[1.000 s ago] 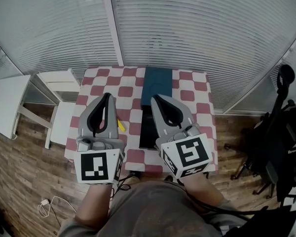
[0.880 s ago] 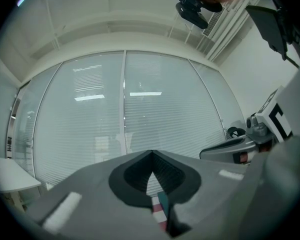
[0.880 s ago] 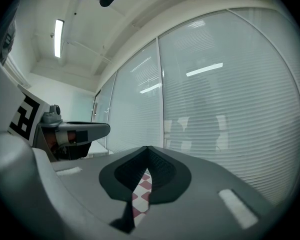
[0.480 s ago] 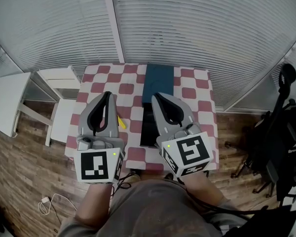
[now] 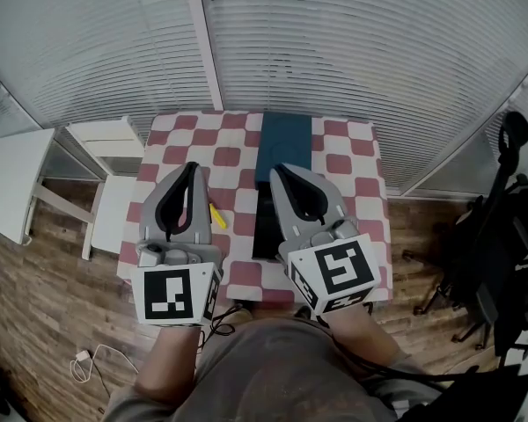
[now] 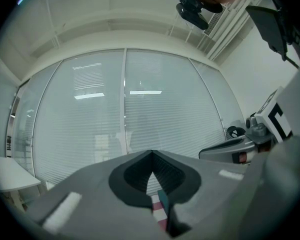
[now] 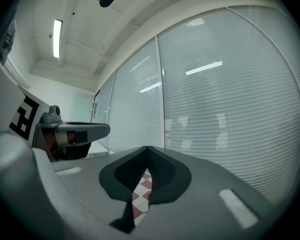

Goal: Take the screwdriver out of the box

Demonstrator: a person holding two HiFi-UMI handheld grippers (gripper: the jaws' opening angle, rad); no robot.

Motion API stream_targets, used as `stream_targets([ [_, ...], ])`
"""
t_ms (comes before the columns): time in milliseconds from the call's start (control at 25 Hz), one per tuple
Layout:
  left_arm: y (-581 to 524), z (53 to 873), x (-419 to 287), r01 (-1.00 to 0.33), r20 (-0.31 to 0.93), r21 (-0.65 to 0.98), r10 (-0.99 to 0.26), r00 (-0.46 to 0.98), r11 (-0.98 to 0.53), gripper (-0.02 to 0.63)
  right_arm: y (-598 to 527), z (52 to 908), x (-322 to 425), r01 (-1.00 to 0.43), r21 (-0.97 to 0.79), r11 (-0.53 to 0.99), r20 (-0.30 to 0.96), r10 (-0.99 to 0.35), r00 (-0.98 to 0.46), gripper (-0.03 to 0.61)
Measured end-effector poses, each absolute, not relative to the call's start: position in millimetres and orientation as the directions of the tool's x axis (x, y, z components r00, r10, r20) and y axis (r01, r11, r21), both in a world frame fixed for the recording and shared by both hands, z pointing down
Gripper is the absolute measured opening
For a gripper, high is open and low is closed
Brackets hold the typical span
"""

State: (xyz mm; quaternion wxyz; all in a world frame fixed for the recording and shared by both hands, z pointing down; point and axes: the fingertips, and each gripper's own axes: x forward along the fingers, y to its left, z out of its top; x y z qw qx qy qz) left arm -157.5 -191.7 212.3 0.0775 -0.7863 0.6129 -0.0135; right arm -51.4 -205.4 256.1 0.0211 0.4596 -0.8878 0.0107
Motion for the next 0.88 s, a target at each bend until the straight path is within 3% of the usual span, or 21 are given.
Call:
stream_targets([
  [880,-191.1,212.4,-157.3,-0.96,-0.073,-0.135,-0.964,0.255,-0.244,0.002,-203.1,256.7,-53.6,-0.812,0.001,0.583,0.05,-0.811,-0.582,0.023],
])
